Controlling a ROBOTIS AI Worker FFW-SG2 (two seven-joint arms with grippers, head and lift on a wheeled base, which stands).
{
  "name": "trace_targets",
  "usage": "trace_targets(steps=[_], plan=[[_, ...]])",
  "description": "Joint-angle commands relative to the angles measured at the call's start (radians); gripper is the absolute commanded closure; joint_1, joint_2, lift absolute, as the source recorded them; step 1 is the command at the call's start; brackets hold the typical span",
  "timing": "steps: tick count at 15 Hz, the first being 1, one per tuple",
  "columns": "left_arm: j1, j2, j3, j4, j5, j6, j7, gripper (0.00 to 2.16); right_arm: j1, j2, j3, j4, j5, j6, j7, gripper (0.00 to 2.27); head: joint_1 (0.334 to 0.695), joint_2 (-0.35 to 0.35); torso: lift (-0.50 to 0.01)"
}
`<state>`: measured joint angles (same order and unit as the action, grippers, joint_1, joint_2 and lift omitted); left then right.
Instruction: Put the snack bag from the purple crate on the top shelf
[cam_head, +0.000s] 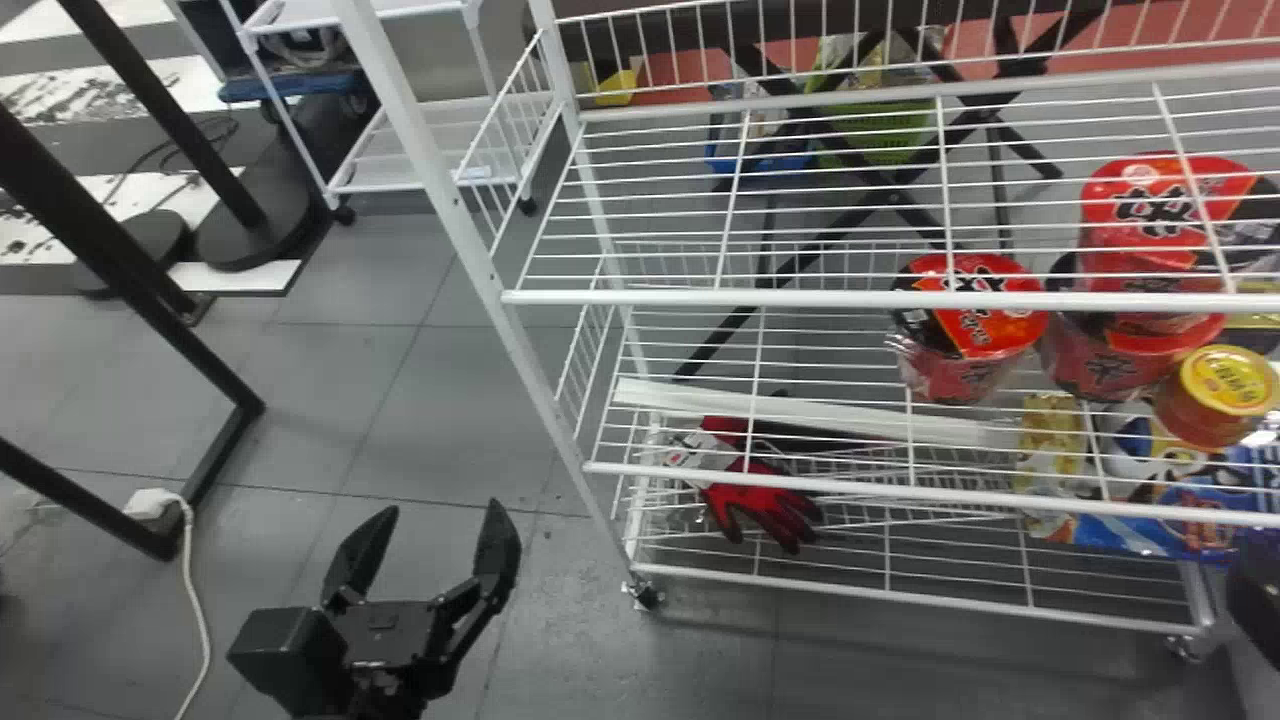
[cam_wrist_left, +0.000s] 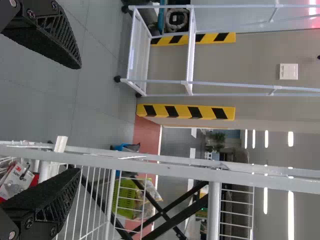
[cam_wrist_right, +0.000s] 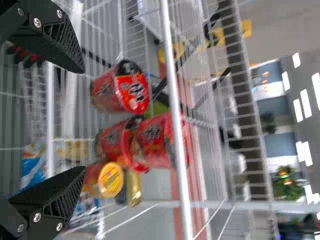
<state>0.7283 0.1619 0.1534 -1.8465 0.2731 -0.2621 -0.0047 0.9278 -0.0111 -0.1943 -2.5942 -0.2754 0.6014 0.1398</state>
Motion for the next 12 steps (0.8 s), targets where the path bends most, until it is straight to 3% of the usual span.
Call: trace_targets(steps=[1,3,7,8,11,12], plan=[[-0.004,0.002,0.003,0.007,0.005,0.004,0.0,0.07,0.005,0.01,-0.134,-0.024,-0.099,0.162,0.012,0.13,0.695,0.198,-0.451],[-0.004,0.004,0.011,0.01,0.009,0.004,0.0,0.08,-0.03,0.012,-0.281,-0.03,-0.225,0.346,0.054,0.13,0.695,0.155,-0.451],[-0.004,0.002,0.009,0.012,0.008,0.007,0.0,0.08,-0.193,0.012,-0.688,-0.05,-0.496,0.84,0.155,0.13,0.695,0.1,-0.451],[-0.003,0.002,0.009,0.012,0.008,0.01,0.0,0.08,-0.242,0.012,-0.797,-0.053,-0.554,0.966,0.169,0.13,0.695,0.059,-0.451],[-0.004,0.002,0.0,0.012,0.005,0.007,0.0,0.08,-0.388,0.012,-1.067,-0.052,-0.68,0.971,0.189,0.13,0.695,-0.013,-0.451],[-0.006,0.002,-0.002,0.012,0.003,0.01,0.0,0.08,-0.408,0.012,-1.125,-0.046,-0.706,0.971,0.187,0.13,0.695,-0.092,-0.451]])
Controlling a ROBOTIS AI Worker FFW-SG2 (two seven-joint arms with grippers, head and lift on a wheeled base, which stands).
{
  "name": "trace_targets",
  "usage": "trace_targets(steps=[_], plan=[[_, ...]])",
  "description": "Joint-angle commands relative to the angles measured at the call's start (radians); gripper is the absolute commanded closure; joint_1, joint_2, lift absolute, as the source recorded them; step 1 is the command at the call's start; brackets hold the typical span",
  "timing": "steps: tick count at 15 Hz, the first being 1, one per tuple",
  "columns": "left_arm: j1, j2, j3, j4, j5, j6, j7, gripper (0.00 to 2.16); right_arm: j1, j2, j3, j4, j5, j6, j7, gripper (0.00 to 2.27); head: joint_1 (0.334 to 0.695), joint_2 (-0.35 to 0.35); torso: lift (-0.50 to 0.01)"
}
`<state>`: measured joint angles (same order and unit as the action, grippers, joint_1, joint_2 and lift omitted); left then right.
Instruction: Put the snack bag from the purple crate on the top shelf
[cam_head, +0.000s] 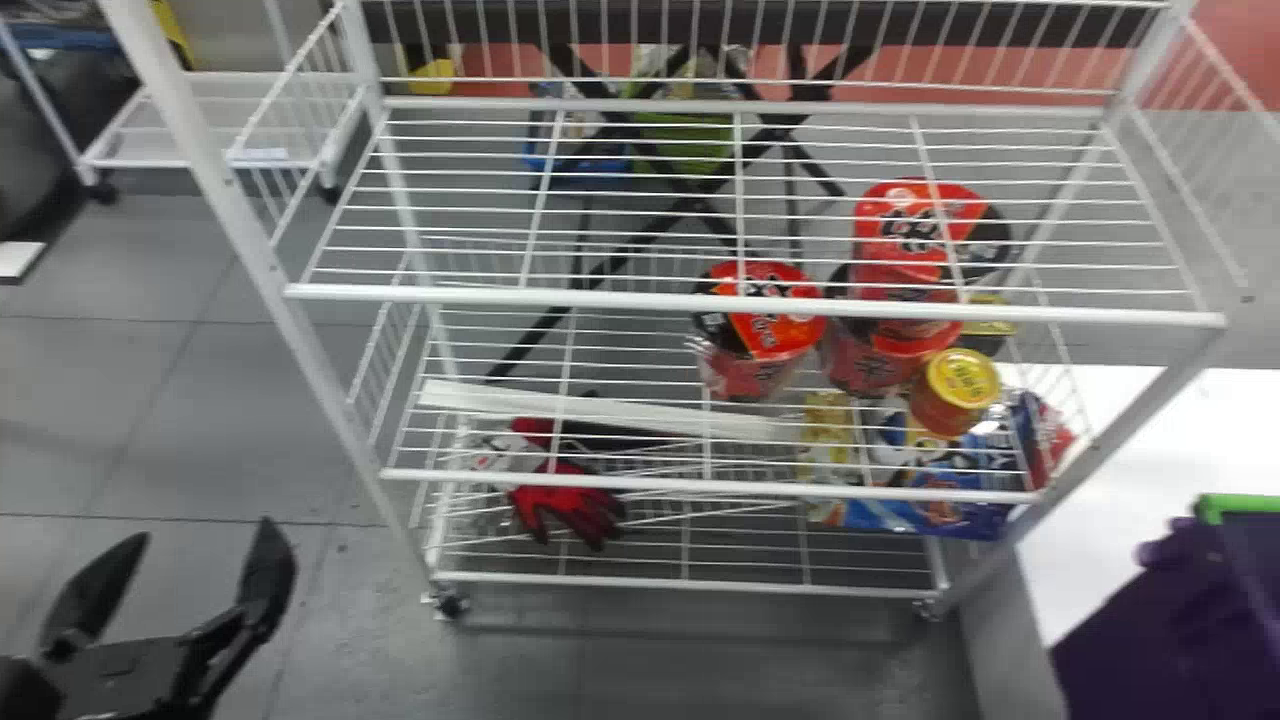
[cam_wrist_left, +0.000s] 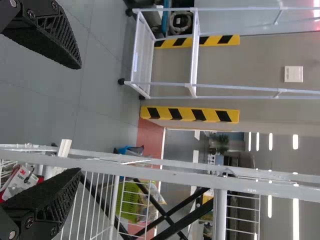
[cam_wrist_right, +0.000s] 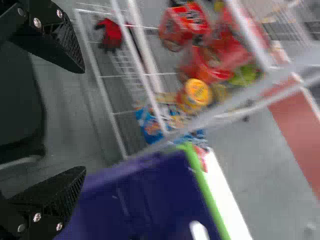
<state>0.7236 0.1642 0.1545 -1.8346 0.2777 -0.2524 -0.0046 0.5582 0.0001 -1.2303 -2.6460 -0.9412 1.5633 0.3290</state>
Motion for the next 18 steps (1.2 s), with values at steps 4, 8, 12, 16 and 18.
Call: trace_targets(steps=[4,8,12,16,18], plan=[[0.0,0.001,-0.012,0.0,-0.005,0.0,0.002,0.08,-0.066,-0.092,-0.193,0.109,-0.091,0.009,-0.128,0.13,0.695,-0.225,-0.451],[0.002,0.001,-0.016,-0.003,-0.006,0.0,0.002,0.08,-0.02,-0.181,-0.181,0.192,0.013,0.009,-0.148,0.13,0.695,-0.35,-0.451],[0.0,0.003,-0.018,-0.002,-0.006,-0.003,0.0,0.08,-0.046,-0.364,0.058,0.423,0.248,0.009,-0.133,0.13,0.695,-0.35,-0.451],[0.0,0.005,-0.015,0.006,0.005,-0.006,-0.002,0.08,-0.135,-0.45,0.293,0.673,0.438,0.009,-0.11,0.13,0.695,-0.35,-0.451],[-0.009,0.003,-0.009,0.009,0.02,-0.009,0.0,0.07,-0.182,-0.46,0.387,0.745,0.567,0.009,-0.058,0.13,0.695,-0.35,-0.451]])
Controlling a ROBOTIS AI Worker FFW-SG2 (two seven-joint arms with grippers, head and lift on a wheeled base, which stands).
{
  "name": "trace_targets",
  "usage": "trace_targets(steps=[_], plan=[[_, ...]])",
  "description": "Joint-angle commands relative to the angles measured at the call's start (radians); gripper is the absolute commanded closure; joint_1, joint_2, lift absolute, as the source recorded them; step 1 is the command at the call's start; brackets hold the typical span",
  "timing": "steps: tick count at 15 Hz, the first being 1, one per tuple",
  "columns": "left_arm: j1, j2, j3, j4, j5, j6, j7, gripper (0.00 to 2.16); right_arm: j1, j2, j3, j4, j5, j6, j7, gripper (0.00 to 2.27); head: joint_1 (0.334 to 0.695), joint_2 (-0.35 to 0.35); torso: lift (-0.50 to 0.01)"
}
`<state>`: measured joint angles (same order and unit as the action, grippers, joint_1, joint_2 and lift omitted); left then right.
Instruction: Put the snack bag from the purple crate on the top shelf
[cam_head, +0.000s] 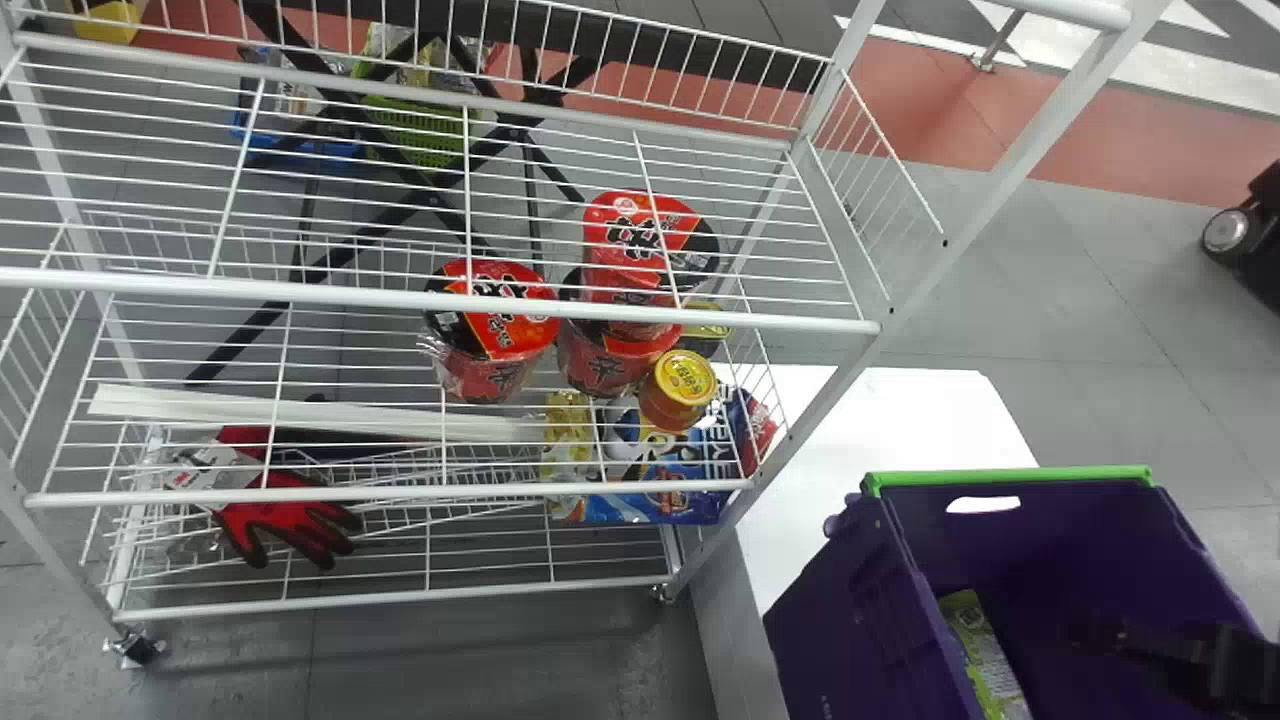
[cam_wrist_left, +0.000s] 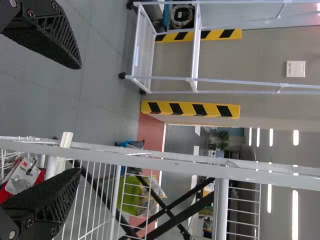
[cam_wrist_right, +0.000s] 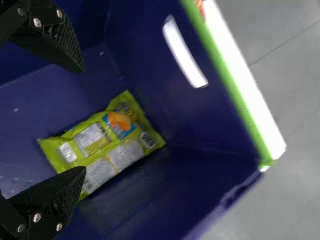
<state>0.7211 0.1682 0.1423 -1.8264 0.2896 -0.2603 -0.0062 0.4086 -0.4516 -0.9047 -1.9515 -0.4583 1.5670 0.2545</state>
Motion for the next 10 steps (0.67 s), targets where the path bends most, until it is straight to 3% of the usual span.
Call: trace_targets(steps=[1,3,4,8,10], plan=[[-0.011,-0.004,0.005,0.001,-0.003,-0.004,0.008,0.07,-0.077,-0.015,0.102,0.106,0.167,0.005,0.066,0.13,0.695,-0.35,-0.451],[-0.014,-0.007,0.005,0.001,-0.003,-0.013,0.012,0.07,-0.172,-0.065,0.19,0.279,0.286,0.005,0.18,0.13,0.695,-0.35,-0.451],[-0.014,-0.009,0.005,-0.001,-0.003,-0.02,0.015,0.08,-0.22,-0.073,0.231,0.342,0.365,0.005,0.23,0.13,0.695,-0.35,-0.451],[-0.003,-0.009,-0.003,-0.027,-0.003,-0.01,0.018,0.08,-0.32,-0.091,0.31,0.464,0.467,0.005,0.273,0.13,0.695,-0.35,-0.451],[0.0,-0.009,0.003,-0.031,0.005,-0.001,0.018,0.08,-0.336,-0.075,0.369,0.488,0.552,0.005,0.308,0.13,0.695,-0.35,-0.451]])
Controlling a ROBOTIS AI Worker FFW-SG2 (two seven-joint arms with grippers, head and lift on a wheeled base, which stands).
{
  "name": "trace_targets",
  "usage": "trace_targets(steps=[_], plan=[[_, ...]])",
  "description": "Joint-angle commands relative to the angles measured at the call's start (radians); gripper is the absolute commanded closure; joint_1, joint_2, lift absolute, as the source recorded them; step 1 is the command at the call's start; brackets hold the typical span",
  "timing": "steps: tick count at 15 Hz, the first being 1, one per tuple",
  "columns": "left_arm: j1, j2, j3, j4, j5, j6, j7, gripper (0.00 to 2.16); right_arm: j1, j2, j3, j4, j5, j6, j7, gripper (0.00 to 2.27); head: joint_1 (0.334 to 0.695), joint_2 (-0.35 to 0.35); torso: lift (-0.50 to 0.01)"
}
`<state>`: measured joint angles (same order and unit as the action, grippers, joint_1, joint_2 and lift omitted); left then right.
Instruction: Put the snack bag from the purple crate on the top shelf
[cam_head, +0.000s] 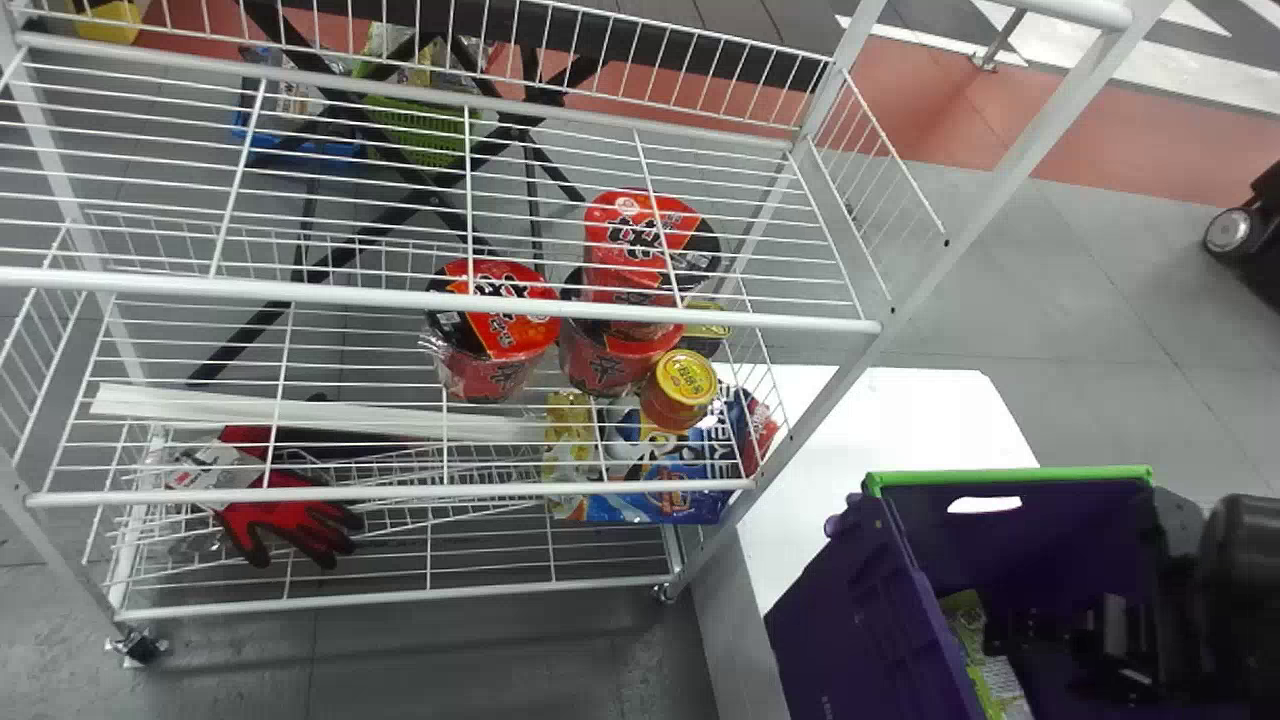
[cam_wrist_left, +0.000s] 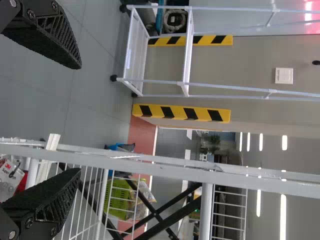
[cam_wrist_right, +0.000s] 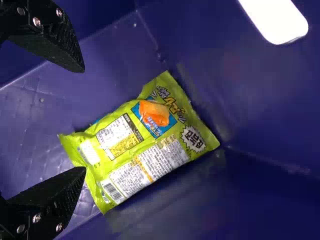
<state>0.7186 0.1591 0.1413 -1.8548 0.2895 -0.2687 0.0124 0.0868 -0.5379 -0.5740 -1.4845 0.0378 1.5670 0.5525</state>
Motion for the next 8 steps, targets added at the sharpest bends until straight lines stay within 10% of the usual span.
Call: trace_targets(steps=[1,8], plan=[[0.009,0.0,0.007,-0.011,0.007,0.013,0.0,0.08,-0.032,0.019,0.062,0.064,0.114,0.005,0.052,0.13,0.695,-0.35,-0.451],[0.03,0.002,0.027,-0.038,0.02,0.001,-0.006,0.07,-0.101,0.019,0.161,0.319,0.343,0.005,0.093,0.13,0.695,-0.35,-0.451]])
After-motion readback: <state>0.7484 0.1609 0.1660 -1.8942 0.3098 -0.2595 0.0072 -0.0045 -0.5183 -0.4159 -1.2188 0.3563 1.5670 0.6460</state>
